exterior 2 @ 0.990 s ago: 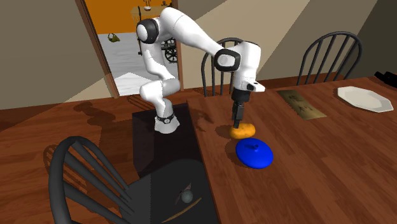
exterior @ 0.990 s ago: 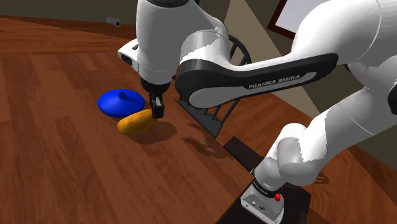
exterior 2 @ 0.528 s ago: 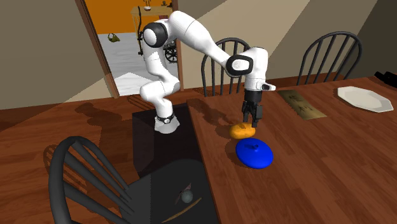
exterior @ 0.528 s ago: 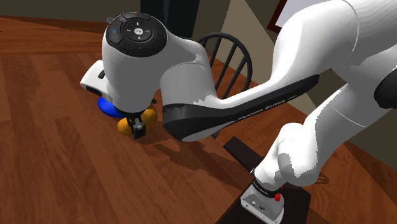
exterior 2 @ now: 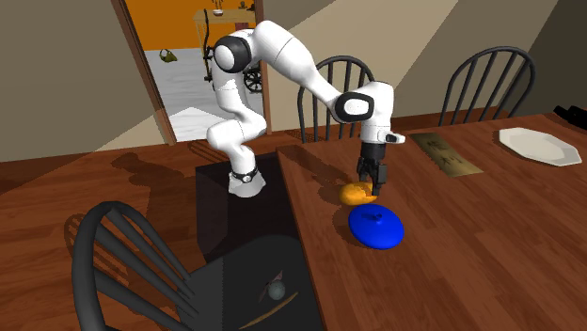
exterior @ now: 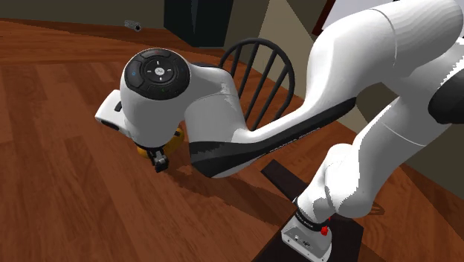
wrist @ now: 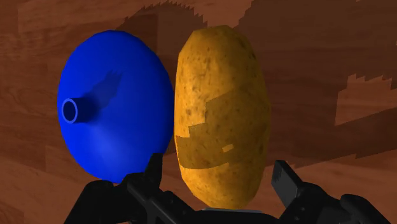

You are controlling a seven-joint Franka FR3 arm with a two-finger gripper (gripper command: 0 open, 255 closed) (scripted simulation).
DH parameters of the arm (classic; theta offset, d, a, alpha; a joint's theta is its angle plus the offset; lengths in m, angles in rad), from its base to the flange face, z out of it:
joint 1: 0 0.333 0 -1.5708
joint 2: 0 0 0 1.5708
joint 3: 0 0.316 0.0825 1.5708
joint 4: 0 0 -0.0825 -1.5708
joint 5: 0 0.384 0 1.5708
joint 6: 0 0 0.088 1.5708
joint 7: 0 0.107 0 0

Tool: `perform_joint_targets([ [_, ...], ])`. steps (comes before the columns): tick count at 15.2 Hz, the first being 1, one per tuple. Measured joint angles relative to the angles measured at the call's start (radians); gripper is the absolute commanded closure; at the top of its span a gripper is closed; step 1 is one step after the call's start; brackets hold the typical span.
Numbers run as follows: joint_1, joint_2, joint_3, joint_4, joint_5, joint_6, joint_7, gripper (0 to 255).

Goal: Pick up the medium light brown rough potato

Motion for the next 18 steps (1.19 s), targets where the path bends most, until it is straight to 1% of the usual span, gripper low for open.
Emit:
perform_joint_targets([
  [10,-0.001,0.003,0.0,0.0,-0.005,0.004,0.003,255],
  [18,0.003,-0.041,-0.004,0.047,0.054,-0.063,-0.064,255],
])
